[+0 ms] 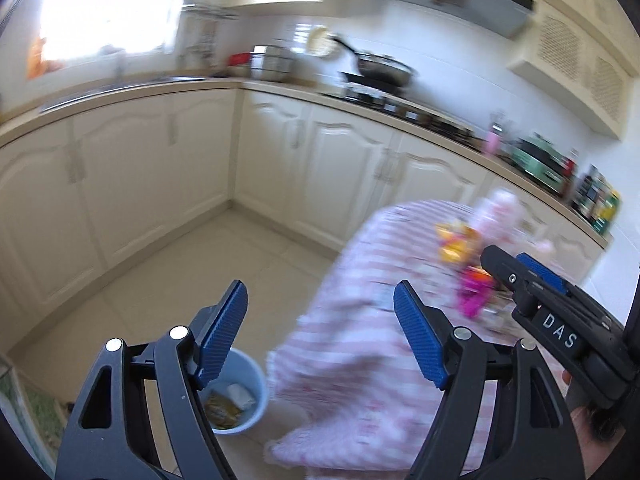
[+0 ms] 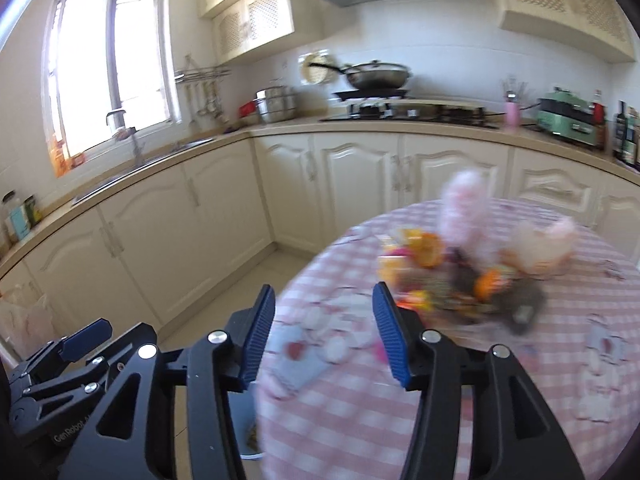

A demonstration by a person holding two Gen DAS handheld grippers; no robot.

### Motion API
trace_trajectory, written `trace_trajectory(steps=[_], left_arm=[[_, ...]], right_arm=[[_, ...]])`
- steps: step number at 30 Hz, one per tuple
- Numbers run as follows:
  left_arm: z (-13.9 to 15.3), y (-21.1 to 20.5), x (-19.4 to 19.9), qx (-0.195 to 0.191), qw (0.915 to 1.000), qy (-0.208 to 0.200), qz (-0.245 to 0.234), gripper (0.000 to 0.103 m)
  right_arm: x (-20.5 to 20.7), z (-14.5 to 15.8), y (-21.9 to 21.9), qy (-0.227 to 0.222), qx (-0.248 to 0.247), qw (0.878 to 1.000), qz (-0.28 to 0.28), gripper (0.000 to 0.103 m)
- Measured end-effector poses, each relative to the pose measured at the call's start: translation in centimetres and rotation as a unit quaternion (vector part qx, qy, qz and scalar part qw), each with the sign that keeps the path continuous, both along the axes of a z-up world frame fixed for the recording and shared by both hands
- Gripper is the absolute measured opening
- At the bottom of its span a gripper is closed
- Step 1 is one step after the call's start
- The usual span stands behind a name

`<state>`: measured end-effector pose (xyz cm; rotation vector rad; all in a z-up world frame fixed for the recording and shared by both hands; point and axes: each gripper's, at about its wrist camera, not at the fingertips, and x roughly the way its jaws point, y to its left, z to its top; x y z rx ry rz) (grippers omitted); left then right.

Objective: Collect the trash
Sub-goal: 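Move back to the table and grasp the pink candy wrapper with the left tool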

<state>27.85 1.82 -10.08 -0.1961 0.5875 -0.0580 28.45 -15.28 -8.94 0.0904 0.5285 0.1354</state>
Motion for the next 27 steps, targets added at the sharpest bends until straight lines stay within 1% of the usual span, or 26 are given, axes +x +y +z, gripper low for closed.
trace_trajectory(steps=[5,7,9,11,14,18,21,22,23,24,25,26,27], left_arm=[[0.1,-6.7,0.0,0.012,0.9978,0.004,-0.065,0.073],[-0.1,-8.9,0.2,0.019,0.996,0.008,-0.086,0.073],[-0.3,-10.7,0.2,0.026,0.995,0.014,-0.096,0.073],[-0.5,-12.0,0.0,0.037,0.9944,0.015,-0.098,0.073],[-0.8,-12.2,-0.3,0.046,0.9946,0.019,-0.092,0.073],[-1.0,-11.4,-0.2,0.05,0.9955,0.027,-0.075,0.073],[-1.0,-11.2,0.5,0.053,0.9957,0.032,-0.07,0.073],[-1.0,-11.1,0.6,0.054,0.9956,0.034,-0.069,0.073],[-1.0,-11.0,0.8,0.054,0.9955,0.035,-0.069,0.073],[-1.1,-11.0,0.8,0.054,0.9954,0.036,-0.07,0.073],[-1.1,-11.1,1.0,0.054,0.9954,0.037,-0.07,0.073],[-1.2,-11.1,1.2,0.054,0.9953,0.038,-0.071,0.073],[-1.2,-11.2,1.3,0.054,0.9951,0.039,-0.073,0.073]], right_arm=[[-1.9,-0.3,-7.6,0.012,0.01,0.998,-0.067,0.053],[-2.4,-0.9,-9.8,0.022,0.017,0.996,-0.083,0.053],[-2.5,-1.6,-11.8,0.036,0.029,0.995,-0.09,0.053],[-2.1,-2.4,-12.6,0.052,0.04,0.994,-0.085,0.053],[-1.0,-3.5,-13.7,0.082,0.068,0.992,-0.066,0.053],[0.6,-4.4,-12.9,0.111,0.102,0.988,-0.035,0.053],[2.0,-5.3,-12.5,0.139,0.124,0.982,-0.012,0.053],[2.3,-5.5,-12.5,0.146,0.136,0.98,-0.002,0.051],[2.4,-5.6,-12.3,0.15,0.141,0.978,0.004,0.035],[2.5,-5.6,-12.3,0.152,0.143,0.978,0.008,0.028],[2.3,-5.5,-12.3,0.148,0.145,0.978,0.012,0.026],[2.1,-5.3,-12.3,0.144,0.141,0.979,0.012,0.021],[2.0,-5.2,-12.4,0.139,0.135,0.981,0.01,0.02]])
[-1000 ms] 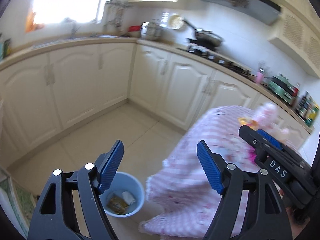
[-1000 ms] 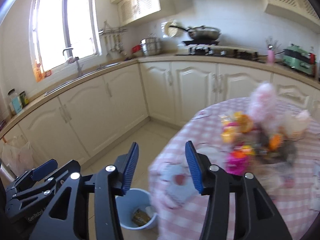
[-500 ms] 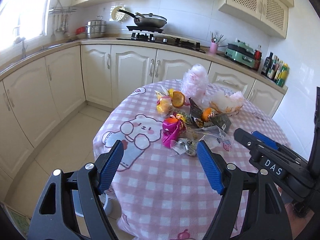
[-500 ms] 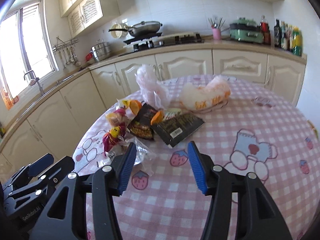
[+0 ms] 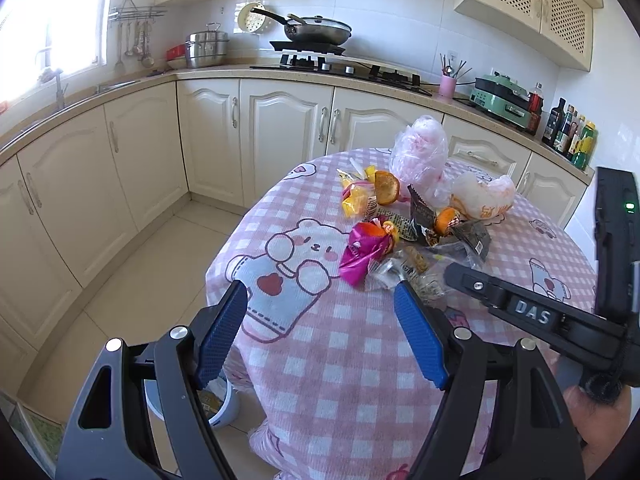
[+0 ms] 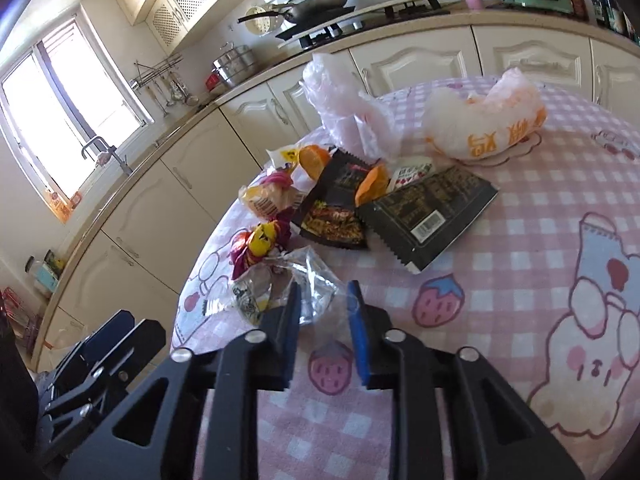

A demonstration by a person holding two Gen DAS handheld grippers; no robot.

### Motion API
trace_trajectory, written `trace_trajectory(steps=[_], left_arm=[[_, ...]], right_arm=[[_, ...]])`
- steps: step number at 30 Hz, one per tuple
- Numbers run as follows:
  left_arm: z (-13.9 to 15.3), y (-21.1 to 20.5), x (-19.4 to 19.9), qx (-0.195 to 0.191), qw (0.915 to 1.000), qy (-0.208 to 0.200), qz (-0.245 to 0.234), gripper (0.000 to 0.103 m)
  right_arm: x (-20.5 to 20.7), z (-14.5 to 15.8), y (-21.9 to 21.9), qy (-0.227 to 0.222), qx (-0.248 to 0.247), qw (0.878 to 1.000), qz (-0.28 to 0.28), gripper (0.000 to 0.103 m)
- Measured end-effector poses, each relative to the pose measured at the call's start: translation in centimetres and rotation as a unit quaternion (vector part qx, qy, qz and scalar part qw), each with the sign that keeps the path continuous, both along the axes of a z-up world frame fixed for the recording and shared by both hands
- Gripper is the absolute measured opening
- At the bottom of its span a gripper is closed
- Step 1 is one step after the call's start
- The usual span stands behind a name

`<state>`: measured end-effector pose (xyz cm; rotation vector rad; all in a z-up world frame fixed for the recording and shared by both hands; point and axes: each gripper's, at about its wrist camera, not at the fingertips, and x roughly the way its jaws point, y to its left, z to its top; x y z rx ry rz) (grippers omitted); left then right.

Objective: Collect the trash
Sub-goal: 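Move back to the table and grasp the pink candy wrapper with the left tool, then carry the pink wrapper over the bucket and open the left tool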

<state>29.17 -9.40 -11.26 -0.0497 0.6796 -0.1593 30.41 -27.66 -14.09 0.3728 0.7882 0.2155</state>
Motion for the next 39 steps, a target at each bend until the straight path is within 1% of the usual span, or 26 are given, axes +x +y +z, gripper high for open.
trace_trajectory(steps=[2,4,8,11,18,22,24,25,26,27,28,29,32,35,39], left_arm=[[0.0,-0.2,0.4,0.002,1.0,0.001,-0.002,0.073],[-0.1,-0.5,0.9,0.001,1.0,0.001,-0.005,0.073],[-0.4,-1.1,2.0,0.002,0.9999,0.007,-0.008,0.073],[-0.9,-1.5,3.0,0.001,0.9998,0.015,-0.01,0.073],[-2.1,-3.0,5.5,0.006,0.9991,0.033,-0.025,0.073],[-2.2,-3.9,6.7,0.011,0.9982,0.043,-0.04,0.069],[-2.5,-4.5,7.5,0.022,0.9973,0.054,-0.045,0.063],[-2.8,-4.7,7.9,0.023,0.9963,0.066,-0.051,0.049],[-3.1,-4.8,8.1,0.021,0.9952,0.075,-0.059,0.038],[-3.2,-4.9,8.2,0.02,0.9945,0.081,-0.063,0.037],[-3.2,-4.9,8.2,0.018,0.9945,0.08,-0.065,0.028],[-3.2,-4.9,8.1,0.015,0.9944,0.079,-0.068,0.025],[-2.9,-4.5,7.7,0.001,0.9956,0.064,-0.068,0.021],[-2.6,-4.0,6.7,-0.005,0.9963,0.049,-0.07,0.02],[-1.6,-2.6,5.1,-0.026,0.9965,0.032,-0.073,0.02]], right_arm=[[-0.7,0.7,-0.2,-0.02,-0.016,1.0,-0.011,0.018],[-1.8,1.8,-0.7,-0.048,-0.046,0.997,-0.039,0.018],[-2.6,3.0,-1.8,-0.083,-0.069,0.991,-0.078,0.018],[-2.4,3.2,-2.2,-0.095,-0.068,0.989,-0.088,0.017],[-0.3,2.8,-2.6,-0.097,-0.064,0.989,-0.094,0.018],[0.4,2.8,-2.6,-0.098,-0.06,0.989,-0.093,0.018],[0.6,2.7,-2.6,-0.097,-0.058,0.989,-0.091,0.018],[0.7,2.6,-2.5,-0.097,-0.058,0.99,-0.09,0.018],[0.8,2.6,-2.4,-0.097,-0.058,0.99,-0.089,0.017],[0.8,2.6,-2.4,-0.096,-0.058,0.99,-0.088,0.017],[0.8,2.5,-2.4,-0.096,-0.057,0.99,-0.088,0.017],[0.9,2.5,-2.4,-0.096,-0.056,0.99,-0.088,0.017],[0.8,2.6,-2.2,-0.1,-0.058,0.989,-0.088,0.017],[0.5,2.8,-1.9,-0.108,-0.066,0.988,-0.089,0.017],[-0.3,3.6,-1.3,-0.119,-0.068,0.986,-0.091,0.017]])
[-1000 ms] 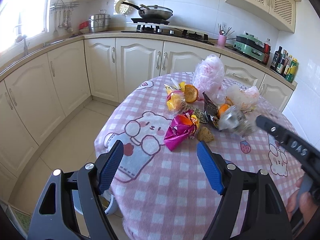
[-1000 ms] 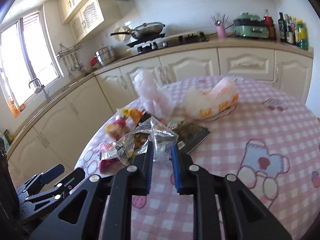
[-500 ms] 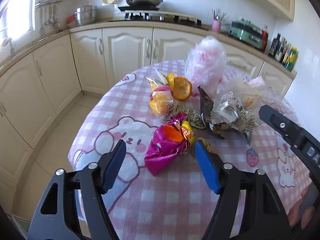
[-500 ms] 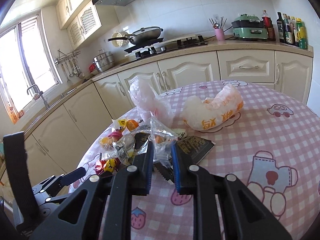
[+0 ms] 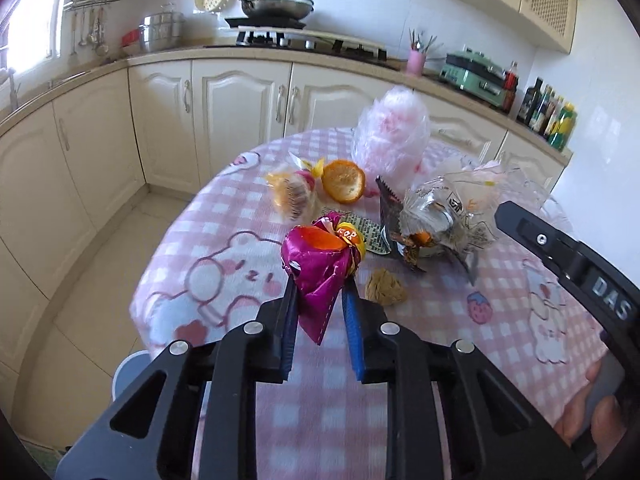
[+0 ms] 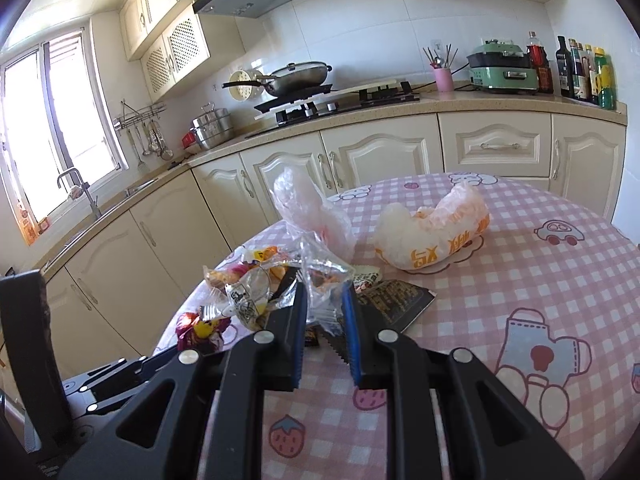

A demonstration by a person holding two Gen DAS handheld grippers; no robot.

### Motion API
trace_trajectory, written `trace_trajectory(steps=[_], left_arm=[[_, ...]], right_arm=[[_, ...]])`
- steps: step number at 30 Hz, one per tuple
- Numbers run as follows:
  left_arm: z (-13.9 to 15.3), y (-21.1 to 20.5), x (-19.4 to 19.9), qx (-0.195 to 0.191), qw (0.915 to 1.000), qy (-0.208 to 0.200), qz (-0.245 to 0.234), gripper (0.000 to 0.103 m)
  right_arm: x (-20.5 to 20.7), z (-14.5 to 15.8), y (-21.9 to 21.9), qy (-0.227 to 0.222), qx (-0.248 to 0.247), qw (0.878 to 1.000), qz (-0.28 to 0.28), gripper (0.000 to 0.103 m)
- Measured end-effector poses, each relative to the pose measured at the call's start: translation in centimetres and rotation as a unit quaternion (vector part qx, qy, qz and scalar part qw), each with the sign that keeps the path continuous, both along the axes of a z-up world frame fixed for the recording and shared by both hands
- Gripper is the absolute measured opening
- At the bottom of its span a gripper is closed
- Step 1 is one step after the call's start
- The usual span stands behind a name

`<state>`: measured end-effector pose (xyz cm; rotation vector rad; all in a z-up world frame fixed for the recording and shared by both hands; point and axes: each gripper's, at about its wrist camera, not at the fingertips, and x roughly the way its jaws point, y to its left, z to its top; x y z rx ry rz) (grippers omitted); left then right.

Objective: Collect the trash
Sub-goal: 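Carry the pink wrapper over the bucket and open the left tool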

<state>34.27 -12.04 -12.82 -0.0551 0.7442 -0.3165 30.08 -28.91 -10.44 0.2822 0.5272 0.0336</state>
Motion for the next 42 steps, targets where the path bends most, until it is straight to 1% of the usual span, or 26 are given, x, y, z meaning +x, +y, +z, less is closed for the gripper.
trace_trajectory(steps=[3,7,11,15,20,24,27,30,34,36,39,42], left_arm=[[1.0,2.4,-1.5,-0.015,0.9997,-0.014,0.016,0.02],[1.8,6.4,-3.1,-0.025,0.9981,-0.023,0.051,0.02],[2.2,10.2,-4.7,-0.028,0.9952,-0.03,0.089,0.02],[1.7,14.2,-5.9,-0.029,0.9911,-0.026,0.128,0.02],[-0.1,19.7,-6.8,-0.029,0.9832,-0.009,0.18,0.02],[-1.9,23.1,-6.8,-0.031,0.9758,0.012,0.216,0.02],[-3.4,25.5,-6.5,-0.032,0.9697,0.028,0.241,0.02],[-4.9,27.2,-5.7,-0.025,0.9641,0.043,0.261,0.02],[-6.6,28.6,-4.9,-0.016,0.9596,0.057,0.275,0.02],[-7.3,29.3,-4.4,-0.018,0.9587,0.065,0.276,0.02],[-8.4,29.6,-3.7,-0.015,0.9572,0.075,0.279,0.02],[-9.3,29.7,-3.3,-0.014,0.9571,0.083,0.277,0.02]], right_arm=[[-0.6,0.8,1.0,-0.011,-0.003,1.0,0.008,0.018],[-1.2,1.9,4.1,-0.022,-0.008,0.999,0.036,0.018],[-1.1,2.3,8.3,-0.023,-0.013,0.997,0.077,0.017],[-0.6,1.8,13.1,-0.014,-0.019,0.993,0.119,0.017],[0.4,0.1,20.2,0.009,-0.033,0.983,0.178,0.017],[1.8,-2.5,25.6,0.039,-0.045,0.974,0.218,0.017],[3.0,-4.7,29.0,0.063,-0.054,0.968,0.239,0.018],[4.0,-6.8,31.8,0.081,-0.063,0.963,0.251,0.018],[5.5,-9.1,34.6,0.086,-0.069,0.959,0.259,0.025],[6.5,-10.4,35.7,0.1,-0.074,0.956,0.266,0.032],[7.1,-11.6,36.2,0.109,-0.08,0.954,0.268,0.037],[7.4,-12.2,36.2,0.115,-0.077,0.953,0.268,0.039]])
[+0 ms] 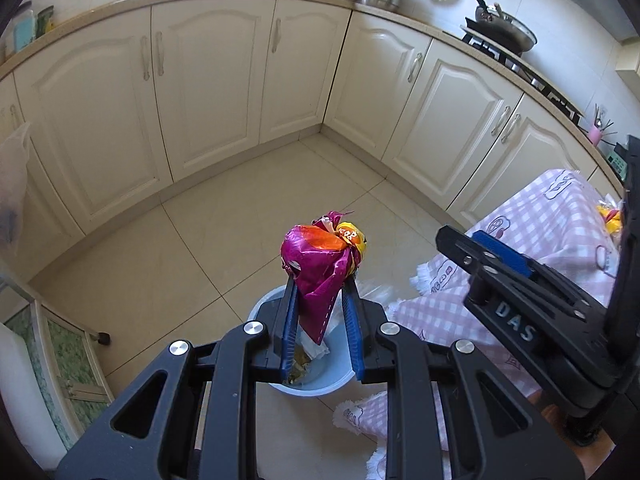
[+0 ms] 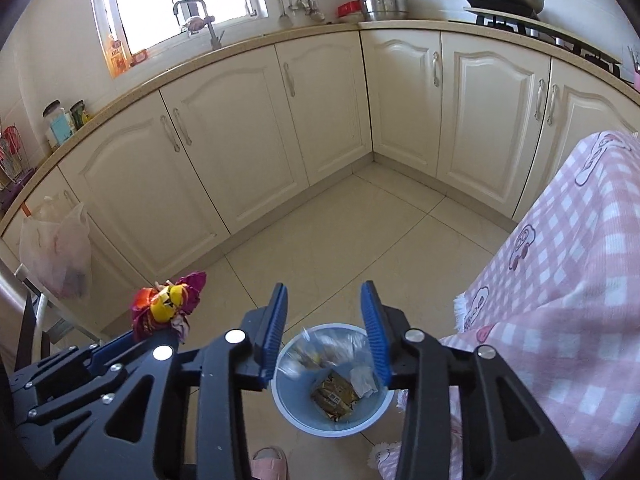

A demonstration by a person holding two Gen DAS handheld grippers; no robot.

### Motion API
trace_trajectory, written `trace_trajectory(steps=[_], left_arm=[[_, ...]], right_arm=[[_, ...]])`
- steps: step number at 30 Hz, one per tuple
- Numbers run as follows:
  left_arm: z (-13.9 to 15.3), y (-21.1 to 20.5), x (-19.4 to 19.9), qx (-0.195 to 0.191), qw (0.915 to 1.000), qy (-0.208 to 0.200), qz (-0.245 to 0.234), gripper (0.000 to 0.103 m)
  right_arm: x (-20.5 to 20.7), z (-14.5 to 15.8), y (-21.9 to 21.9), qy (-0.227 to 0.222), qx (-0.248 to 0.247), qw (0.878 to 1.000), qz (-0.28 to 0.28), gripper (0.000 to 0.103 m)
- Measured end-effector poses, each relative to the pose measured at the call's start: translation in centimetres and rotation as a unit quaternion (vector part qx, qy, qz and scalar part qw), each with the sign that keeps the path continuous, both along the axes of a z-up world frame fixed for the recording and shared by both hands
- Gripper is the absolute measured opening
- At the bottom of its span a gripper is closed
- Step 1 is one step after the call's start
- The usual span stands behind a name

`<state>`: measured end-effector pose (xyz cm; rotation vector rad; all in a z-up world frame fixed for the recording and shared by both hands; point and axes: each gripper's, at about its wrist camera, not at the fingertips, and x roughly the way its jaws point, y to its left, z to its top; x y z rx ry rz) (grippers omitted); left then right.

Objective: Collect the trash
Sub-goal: 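Carry the pink wrapper over the bucket and open the left tool, then grasp the walnut with the left tool while the right tool grasps a dark snack wrapper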

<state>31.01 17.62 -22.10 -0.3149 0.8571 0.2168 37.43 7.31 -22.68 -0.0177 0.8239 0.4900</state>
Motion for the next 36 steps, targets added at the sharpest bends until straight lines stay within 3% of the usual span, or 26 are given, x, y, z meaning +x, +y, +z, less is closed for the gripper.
trace_trajectory(steps=[10,17,20,23,36], left_arm=[[-1.3,-1.0,1.6,-0.003,0.9997,0.016,-0.017,0.02],[-0.3,-2.0,2.9,0.005,0.9996,0.005,-0.028,0.021],[0.5,-2.3,3.2,0.008,0.9995,-0.01,-0.028,0.028],[1.3,-2.6,3.2,0.012,0.9994,-0.022,-0.022,0.053],[6.0,-5.3,0.9,0.042,0.9967,-0.062,-0.031,0.058]], right_arm=[[-0.1,1.2,-2.4,-0.027,0.004,0.999,-0.026,0.043],[-0.2,2.8,-4.0,-0.061,0.014,0.997,-0.051,0.046],[-0.2,3.4,-4.7,-0.072,0.02,0.995,-0.061,0.047],[-0.4,3.9,-5.4,-0.077,0.024,0.994,-0.068,0.047],[-2.8,7.7,-8.9,-0.106,0.04,0.99,-0.085,0.049]])
